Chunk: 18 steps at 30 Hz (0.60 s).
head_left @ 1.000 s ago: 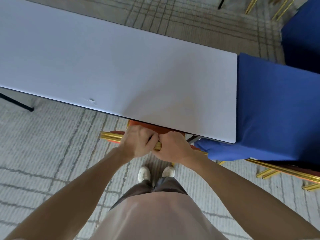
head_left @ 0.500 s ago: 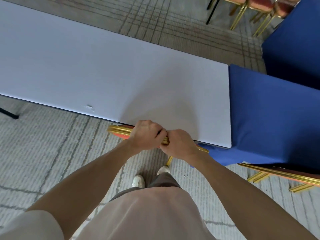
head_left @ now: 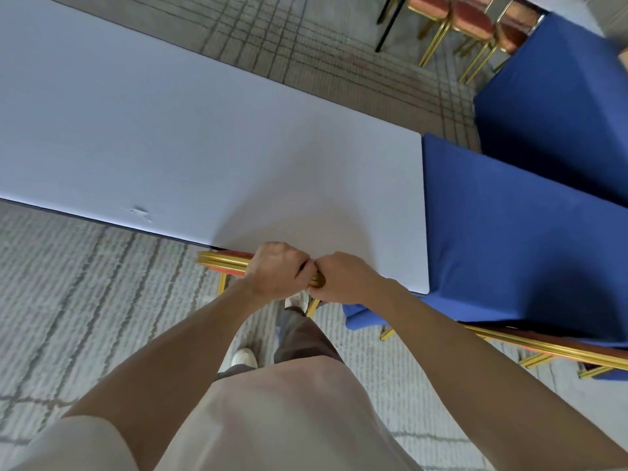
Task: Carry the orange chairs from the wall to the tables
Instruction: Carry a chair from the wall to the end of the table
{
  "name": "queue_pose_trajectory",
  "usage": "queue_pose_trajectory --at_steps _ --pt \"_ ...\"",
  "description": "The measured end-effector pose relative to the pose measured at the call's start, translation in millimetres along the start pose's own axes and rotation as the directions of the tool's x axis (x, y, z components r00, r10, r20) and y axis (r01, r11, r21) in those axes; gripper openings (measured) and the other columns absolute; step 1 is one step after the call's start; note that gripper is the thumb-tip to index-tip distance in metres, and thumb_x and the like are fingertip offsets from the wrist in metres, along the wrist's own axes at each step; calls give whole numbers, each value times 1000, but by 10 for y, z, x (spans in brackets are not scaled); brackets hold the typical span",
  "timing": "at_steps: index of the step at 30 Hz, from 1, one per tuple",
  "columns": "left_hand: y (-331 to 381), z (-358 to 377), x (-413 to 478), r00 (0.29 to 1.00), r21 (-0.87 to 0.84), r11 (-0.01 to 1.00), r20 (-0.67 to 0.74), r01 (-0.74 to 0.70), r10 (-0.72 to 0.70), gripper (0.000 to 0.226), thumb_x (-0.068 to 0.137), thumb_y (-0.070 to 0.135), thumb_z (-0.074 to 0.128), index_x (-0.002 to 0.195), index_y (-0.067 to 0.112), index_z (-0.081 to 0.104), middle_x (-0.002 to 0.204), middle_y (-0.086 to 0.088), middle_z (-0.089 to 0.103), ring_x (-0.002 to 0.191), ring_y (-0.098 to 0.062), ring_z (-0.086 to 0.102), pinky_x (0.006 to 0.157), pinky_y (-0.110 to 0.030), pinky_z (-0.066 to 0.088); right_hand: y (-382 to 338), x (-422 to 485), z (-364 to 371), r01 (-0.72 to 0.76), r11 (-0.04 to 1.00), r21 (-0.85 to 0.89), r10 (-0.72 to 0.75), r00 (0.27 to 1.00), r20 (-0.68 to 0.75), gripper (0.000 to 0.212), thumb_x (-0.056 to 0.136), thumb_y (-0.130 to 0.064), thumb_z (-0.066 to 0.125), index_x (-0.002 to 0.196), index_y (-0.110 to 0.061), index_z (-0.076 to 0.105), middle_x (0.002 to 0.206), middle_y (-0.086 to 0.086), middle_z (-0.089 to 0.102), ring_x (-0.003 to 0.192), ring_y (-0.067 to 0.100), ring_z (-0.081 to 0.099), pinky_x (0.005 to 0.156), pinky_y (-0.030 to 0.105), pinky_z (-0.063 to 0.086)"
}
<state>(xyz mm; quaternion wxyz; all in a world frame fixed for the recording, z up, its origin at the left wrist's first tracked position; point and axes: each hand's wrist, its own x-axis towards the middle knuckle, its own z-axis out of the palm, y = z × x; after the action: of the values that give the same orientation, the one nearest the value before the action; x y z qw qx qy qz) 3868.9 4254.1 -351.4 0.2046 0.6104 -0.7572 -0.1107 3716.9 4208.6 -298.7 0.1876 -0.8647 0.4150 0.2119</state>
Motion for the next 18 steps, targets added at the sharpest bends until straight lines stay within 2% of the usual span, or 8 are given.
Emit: queue_pose_trajectory --at_steps 2,4,6,8,10,14,18 --pt "17 -22 5 999 11 999 39 30 -30 47 94 32 37 58 16 62 55 2 61 48 -15 44 54 -25 31 0 2 0 -10 999 48 8 999 46 25 82 -36 58 65 -22 47 59 -1 52 59 21 52 51 31 37" --pt "51 -32 -6 991 -25 995 97 96 -93 46 98 32 39 64 14 63 62 2 63 53 -16 48 56 -28 35 4 -48 -41 -12 994 112 4 997 74 20 83 -37 62 72 -22 56 64 0 59 63 22 56 55 34 43" --pt "21 -95 29 972 -173 967 176 188 -158 43 98 29 43 67 10 64 66 0 64 58 -19 56 57 -32 45 21 -98 -109 -34 976 214 10 994 112 18 82 -41 66 84 -23 65 72 0 66 65 17 60 58 31 45" --pt "-33 -232 13 954 -402 868 191 291 -231 37 95 24 45 69 12 68 69 5 67 63 -16 62 62 -33 51 5 -129 -192 -60 958 280 25 992 127 22 80 -48 66 89 -28 69 79 -5 68 70 11 63 64 29 49" --pt "-87 -417 -3 923 -540 752 160 378 -350 35 94 21 46 71 15 71 69 9 69 67 -8 65 66 -28 51 7 -113 -253 -82 941 328 51 994 101 26 79 -53 64 94 -32 70 87 -12 70 81 7 65 74 30 54" --pt "-232 -689 -141 876 -542 708 123 453 -466 33 88 31 44 71 25 71 70 16 71 74 -5 66 76 -29 52 -9 -85 -326 -51 885 464 67 998 -18 28 82 -50 63 99 -30 72 99 -16 70 95 1 63 91 32 53" --pt "-267 -925 -500 807 -545 648 94 532 -583 32 81 38 41 71 30 70 72 17 72 78 -5 68 84 -37 55 -221 -66 -390 64 897 437 -34 996 -77 27 86 -47 58 103 -29 70 104 -15 69 99 1 63 93 33 54"
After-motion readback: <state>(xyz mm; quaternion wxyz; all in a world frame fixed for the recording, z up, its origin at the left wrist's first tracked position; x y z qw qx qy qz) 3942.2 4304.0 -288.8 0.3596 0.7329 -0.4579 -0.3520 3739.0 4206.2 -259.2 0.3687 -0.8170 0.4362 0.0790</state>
